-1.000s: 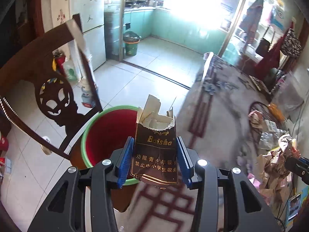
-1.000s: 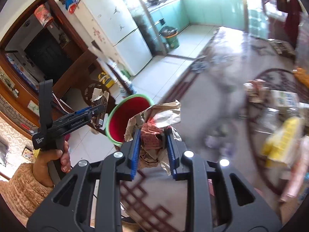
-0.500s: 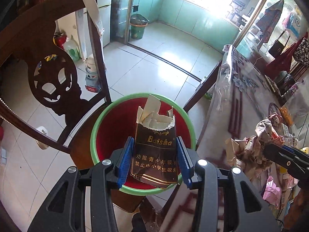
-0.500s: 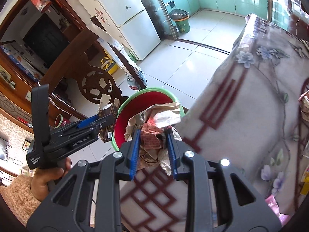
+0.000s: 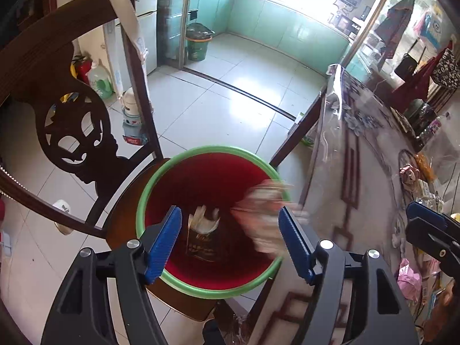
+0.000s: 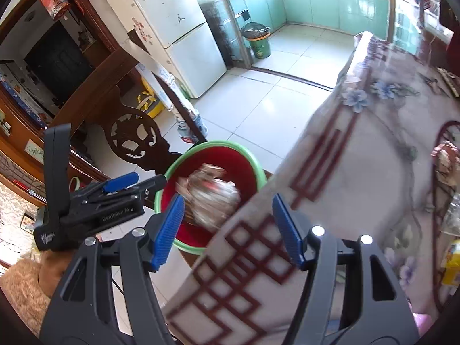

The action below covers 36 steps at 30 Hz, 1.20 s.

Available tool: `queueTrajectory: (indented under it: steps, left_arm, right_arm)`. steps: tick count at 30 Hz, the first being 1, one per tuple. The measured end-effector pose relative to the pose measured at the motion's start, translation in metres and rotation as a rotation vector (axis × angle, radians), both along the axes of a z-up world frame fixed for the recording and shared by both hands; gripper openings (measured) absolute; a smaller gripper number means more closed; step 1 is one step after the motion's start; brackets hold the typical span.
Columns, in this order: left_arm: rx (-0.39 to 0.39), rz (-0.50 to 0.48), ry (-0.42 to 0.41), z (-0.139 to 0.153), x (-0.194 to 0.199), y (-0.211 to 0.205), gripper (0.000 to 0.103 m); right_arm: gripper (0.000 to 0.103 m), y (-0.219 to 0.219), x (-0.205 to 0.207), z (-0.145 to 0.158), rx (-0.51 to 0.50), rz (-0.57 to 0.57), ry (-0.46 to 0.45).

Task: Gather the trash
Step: 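Carry both held items over the red bucket and open both tools, then move both open tools back over the table, then grasp yellow-and-white paper box with right tool while left tool grasps pink plastic bag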

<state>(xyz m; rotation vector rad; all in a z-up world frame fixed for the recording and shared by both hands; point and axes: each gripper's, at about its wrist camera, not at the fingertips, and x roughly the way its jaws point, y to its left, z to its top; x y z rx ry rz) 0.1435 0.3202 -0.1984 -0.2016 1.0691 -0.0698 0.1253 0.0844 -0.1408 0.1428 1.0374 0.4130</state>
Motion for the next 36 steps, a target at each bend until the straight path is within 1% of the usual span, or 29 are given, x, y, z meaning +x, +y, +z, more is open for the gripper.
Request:
queueTrajectory:
  steps: [3, 8, 11, 16, 17, 18, 19, 22, 23, 25, 29, 32, 34, 35, 36]
  left_arm:
    - [-0.022, -0.031, -0.006, 0.001, -0.002, -0.011, 0.067]
    - [-0.043, -0.101, -0.008, 0.005, -0.006, -0.044, 0.067]
    - [-0.061, -0.142, -0.022, 0.011, -0.011, -0.067, 0.067]
    - [-0.056, -0.267, -0.070, 0.022, -0.027, -0.120, 0.069]
    - [-0.056, -0.290, -0.078, 0.024, -0.030, -0.128, 0.069]
    - [-0.056, -0.317, -0.089, 0.027, -0.035, -0.139, 0.071]
    - [-0.055, -0.349, -0.104, 0.030, -0.040, -0.151, 0.074]
    - [-0.068, -0.420, -0.140, 0.039, -0.052, -0.178, 0.076]
    - [-0.079, -0.451, -0.147, 0.041, -0.057, -0.189, 0.077]
    - [-0.094, -0.506, -0.154, 0.044, -0.065, -0.208, 0.080]
    - [-0.079, -0.630, -0.172, 0.047, -0.084, -0.246, 0.085]
    - [-0.059, -0.693, -0.167, 0.045, -0.097, -0.271, 0.087]
    - [-0.049, -0.720, -0.160, 0.044, -0.103, -0.284, 0.088]
    - [-0.044, -0.736, -0.156, 0.043, -0.106, -0.291, 0.088]
    - [-0.038, -0.752, -0.153, 0.042, -0.109, -0.297, 0.088]
  right_arm:
    - [0.064, -0.020, -0.017, 0.008, -0.015, -0.024, -0.007]
    - [0.067, -0.068, -0.054, 0.018, -0.063, -0.106, -0.019]
    - [0.071, -0.099, -0.075, 0.022, -0.100, -0.180, -0.032]
    - [0.073, -0.171, -0.116, 0.028, -0.171, -0.364, -0.075]
    - [0.073, -0.188, -0.124, 0.027, -0.182, -0.402, -0.078]
    - [0.073, -0.199, -0.128, 0.026, -0.186, -0.428, -0.078]
    - [0.073, -0.219, -0.136, 0.023, -0.196, -0.467, -0.075]
    - [0.076, -0.259, -0.144, 0.014, -0.229, -0.511, -0.071]
    - [0.079, -0.267, -0.144, 0.011, -0.240, -0.504, -0.076]
    - [0.081, -0.280, -0.138, 0.005, -0.263, -0.446, -0.089]
    - [0.087, -0.289, -0.118, 0.000, -0.324, -0.293, -0.163]
    - [0.087, -0.291, -0.102, -0.007, -0.333, -0.199, -0.183]
    - [0.087, -0.292, -0.093, -0.012, -0.325, -0.166, -0.176]
    - [0.084, -0.294, -0.088, -0.015, -0.316, -0.153, -0.169]
    - [0.067, -0.296, -0.084, -0.019, -0.307, -0.138, -0.155]
